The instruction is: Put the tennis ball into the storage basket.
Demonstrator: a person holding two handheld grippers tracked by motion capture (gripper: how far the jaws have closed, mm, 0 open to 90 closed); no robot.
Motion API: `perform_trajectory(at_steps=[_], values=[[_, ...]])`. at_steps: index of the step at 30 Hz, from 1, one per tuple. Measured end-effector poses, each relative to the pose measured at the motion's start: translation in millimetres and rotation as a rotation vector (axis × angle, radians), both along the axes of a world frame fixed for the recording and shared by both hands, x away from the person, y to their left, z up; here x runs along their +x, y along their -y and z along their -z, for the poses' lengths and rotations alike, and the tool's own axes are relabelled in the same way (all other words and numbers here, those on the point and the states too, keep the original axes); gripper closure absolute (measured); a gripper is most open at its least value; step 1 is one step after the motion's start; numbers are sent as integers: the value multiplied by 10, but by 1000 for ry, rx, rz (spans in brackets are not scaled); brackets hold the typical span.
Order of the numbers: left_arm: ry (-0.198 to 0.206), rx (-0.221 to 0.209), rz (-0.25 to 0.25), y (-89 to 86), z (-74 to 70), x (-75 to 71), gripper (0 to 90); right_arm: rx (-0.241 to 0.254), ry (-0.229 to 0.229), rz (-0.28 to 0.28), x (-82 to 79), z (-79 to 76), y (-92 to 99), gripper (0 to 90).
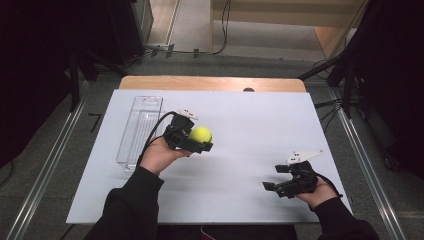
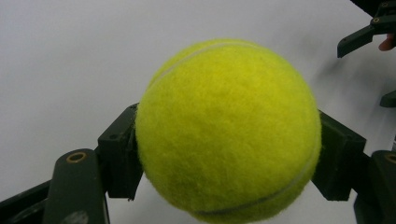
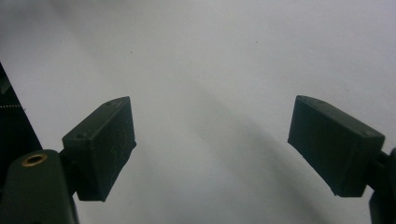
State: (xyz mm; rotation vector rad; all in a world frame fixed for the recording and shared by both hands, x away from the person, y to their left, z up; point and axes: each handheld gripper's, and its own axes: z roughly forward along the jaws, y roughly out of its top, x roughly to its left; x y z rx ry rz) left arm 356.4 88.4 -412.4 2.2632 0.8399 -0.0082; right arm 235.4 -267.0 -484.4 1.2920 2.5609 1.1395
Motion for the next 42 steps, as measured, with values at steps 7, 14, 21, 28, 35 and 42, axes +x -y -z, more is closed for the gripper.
perform_trajectory(at_steps=[7,14,21,28,35,42], values=[[-1,-5,-21,-83,-30,31,263,0,-4,1,-1,0,-3,129],[4,10,-50,-176,-39,67,263,0,0,1,2,0,0,129],[9,17,-85,-282,-49,105,263,-1,1,2,1,0,1,129],[7,10,-109,-381,-60,136,262,-1,1,1,2,-1,3,129],[6,20,-131,-449,-64,157,263,-1,1,2,1,-2,4,129],[15,27,-147,-517,-95,168,263,-2,2,2,0,-2,4,129]])
